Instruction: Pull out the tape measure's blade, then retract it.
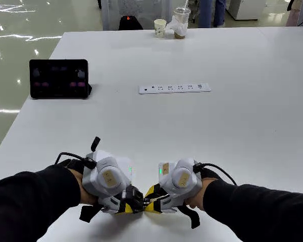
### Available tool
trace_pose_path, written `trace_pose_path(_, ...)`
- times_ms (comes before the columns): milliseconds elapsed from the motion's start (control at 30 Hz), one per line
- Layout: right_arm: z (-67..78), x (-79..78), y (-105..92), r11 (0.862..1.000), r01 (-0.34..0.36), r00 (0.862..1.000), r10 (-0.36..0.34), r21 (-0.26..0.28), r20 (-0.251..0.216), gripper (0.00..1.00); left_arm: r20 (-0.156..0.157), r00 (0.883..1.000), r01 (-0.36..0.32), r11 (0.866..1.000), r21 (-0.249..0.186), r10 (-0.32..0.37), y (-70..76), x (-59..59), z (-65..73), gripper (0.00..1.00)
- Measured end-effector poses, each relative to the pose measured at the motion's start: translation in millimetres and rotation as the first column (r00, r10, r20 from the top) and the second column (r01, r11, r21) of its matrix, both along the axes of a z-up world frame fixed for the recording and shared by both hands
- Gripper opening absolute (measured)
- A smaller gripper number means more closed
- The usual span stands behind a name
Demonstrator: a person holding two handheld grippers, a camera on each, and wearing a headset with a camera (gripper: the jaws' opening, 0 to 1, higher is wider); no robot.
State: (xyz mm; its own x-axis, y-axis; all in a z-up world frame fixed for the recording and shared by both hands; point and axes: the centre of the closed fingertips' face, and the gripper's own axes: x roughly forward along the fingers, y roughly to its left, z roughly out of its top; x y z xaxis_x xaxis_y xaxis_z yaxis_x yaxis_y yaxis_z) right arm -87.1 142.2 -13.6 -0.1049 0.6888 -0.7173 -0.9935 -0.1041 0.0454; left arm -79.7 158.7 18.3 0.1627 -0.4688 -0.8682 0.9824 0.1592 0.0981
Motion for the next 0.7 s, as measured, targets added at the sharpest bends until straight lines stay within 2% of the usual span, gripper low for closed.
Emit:
trace_pose_path(200,-0.9,1.1,0.8,1.0,0.025,1.0,-0.026,-0.007,-0.015,0.12,-0.01,1.0,-0.026,1.0,-0.016,0.026,0.2,1.1,0.4,0.31)
trace_pose_path(333,-1.7,0.5,0.9,1.0,0.015,1.0,-0.015,-0.016,0.007,0.12,-0.016,1.0,-0.025,1.0,-0.015,0.025,0.2,1.3,0.1,0.31)
trace_pose_path(700,-1.8,1.0,-1.4,1.0,-0.014,1.0,0.014,-0.012,0.001,0.11,-0.033,0.999,-0.03,0.999,-0.015,0.029,0.3,1.5,1.0,0.31)
